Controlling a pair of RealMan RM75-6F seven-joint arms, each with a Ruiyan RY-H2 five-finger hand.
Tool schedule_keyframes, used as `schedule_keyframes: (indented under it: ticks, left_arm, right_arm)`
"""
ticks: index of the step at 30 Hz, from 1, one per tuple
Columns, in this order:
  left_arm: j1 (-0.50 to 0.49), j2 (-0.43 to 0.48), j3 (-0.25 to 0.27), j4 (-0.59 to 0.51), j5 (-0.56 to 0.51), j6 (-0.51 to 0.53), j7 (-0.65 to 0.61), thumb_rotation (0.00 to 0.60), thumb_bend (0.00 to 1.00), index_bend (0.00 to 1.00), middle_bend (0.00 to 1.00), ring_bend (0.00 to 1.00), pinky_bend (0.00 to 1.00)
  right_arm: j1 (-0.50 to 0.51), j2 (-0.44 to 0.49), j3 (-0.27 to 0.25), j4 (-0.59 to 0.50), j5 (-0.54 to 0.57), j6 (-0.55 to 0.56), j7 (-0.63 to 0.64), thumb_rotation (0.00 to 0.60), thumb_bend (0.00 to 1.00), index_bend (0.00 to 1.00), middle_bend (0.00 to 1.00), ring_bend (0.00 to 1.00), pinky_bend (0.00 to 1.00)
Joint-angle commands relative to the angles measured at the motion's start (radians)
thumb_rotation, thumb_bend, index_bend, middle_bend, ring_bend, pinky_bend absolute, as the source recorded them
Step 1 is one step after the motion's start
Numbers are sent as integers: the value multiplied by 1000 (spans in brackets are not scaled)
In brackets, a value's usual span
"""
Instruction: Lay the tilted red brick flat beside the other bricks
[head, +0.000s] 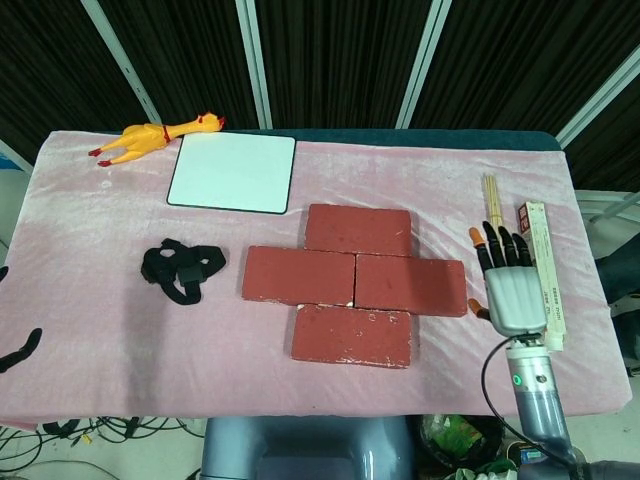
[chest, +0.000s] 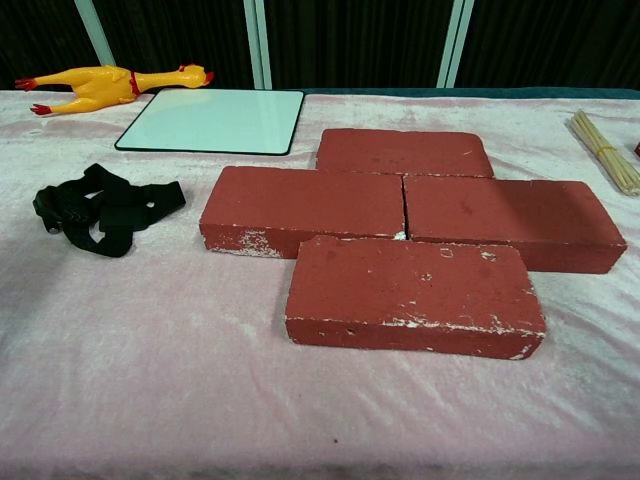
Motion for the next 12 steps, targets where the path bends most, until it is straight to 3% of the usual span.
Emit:
schedule_keyframes:
  ticks: [1,12]
  left_arm:
    - [0,0,0,0,1,0,0,600,248,76,23,0,0]
    - [-1,1,4,-5,-2,-9,-3,600,248,76,22,0,0]
  right_arm:
    - [-94,1,-56,20,-83,63,30,600,0,0,13,13,95]
    - [-186,21,-63,31,-133,42,23,600,0,0,0,4,95]
